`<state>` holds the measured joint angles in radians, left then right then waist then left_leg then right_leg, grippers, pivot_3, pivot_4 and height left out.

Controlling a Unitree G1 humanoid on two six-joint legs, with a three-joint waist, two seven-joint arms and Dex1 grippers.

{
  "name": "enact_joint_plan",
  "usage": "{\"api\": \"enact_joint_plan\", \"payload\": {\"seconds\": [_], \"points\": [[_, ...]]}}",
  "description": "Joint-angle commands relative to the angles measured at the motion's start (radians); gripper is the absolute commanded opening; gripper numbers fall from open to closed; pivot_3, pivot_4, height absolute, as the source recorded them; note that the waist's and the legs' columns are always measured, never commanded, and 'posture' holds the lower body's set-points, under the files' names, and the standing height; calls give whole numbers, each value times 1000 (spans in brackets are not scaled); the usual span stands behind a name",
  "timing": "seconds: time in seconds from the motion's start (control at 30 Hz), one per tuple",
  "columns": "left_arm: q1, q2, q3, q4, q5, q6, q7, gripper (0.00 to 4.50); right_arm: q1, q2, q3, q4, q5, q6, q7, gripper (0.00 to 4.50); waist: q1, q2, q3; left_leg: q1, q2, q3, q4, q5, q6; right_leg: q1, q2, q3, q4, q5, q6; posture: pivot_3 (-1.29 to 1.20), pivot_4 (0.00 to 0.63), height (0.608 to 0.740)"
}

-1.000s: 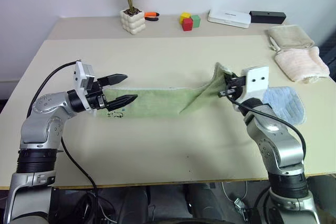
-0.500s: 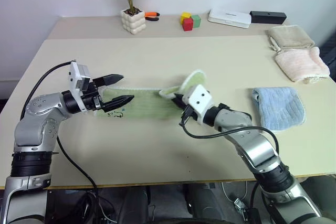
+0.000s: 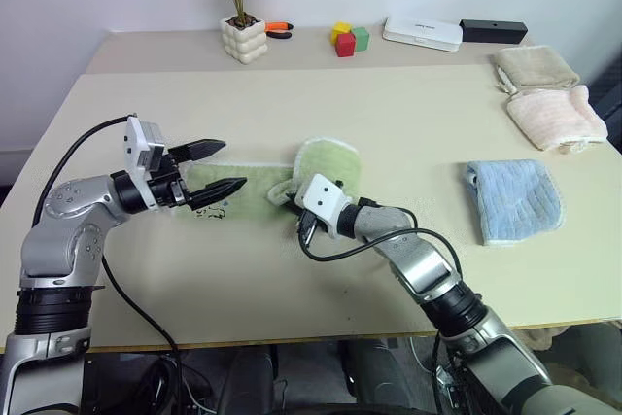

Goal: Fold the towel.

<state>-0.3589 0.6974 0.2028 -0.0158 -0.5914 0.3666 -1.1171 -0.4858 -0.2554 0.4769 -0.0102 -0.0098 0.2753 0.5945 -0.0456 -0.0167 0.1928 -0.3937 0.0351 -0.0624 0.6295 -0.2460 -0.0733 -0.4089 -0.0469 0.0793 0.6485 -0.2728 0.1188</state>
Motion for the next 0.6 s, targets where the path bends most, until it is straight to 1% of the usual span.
{"api": "enact_joint_plan", "payload": {"seconds": [0.03,0.17,0.23,0.27,0.4,0.43,0.5,0.6], "points": [[-2,9,22,-30,-16,-1,2,4500,-25,31,13,-4,-18,-37,18,1415,0,0,0,0,0,0,0,0,0,0,0,0,0,0,0,0,150,740],[-1,6,17,-33,-18,-1,5,4500,-28,53,-21,-1,-5,-45,25,3544,0,0,0,0,0,0,0,0,0,0,0,0,0,0,0,0,150,740],[1,7,18,-34,-19,-1,7,4500,-22,55,-55,-50,36,-22,45,4467,0,0,0,0,0,0,0,0,0,0,0,0,0,0,0,0,150,740],[2,8,18,-34,-19,-1,8,4500,-19,56,-68,-68,54,-13,54,4467,1,0,0,0,0,0,0,0,0,0,0,0,0,0,0,0,150,740],[3,15,22,-25,-19,-6,0,4500,0,94,-209,-216,281,124,86,4467,1,0,0,0,0,0,0,0,0,0,0,0,0,0,0,0,150,740],[3,16,22,-24,-19,-6,-1,4500,-1,100,-229,-235,309,150,83,4467,1,0,0,0,0,0,0,0,0,0,0,0,0,0,0,0,150,740],[-8,14,17,-13,-17,-6,-4,4500,-40,121,-343,-244,384,207,20,4467,0,0,0,0,0,0,0,0,0,0,0,0,1,0,0,0,150,740],[-17,6,9,-10,-14,-7,-1,4500,-74,128,-452,-181,350,181,-113,4467,1,0,0,0,0,0,0,0,0,0,0,0,1,0,0,0,150,740]]}}
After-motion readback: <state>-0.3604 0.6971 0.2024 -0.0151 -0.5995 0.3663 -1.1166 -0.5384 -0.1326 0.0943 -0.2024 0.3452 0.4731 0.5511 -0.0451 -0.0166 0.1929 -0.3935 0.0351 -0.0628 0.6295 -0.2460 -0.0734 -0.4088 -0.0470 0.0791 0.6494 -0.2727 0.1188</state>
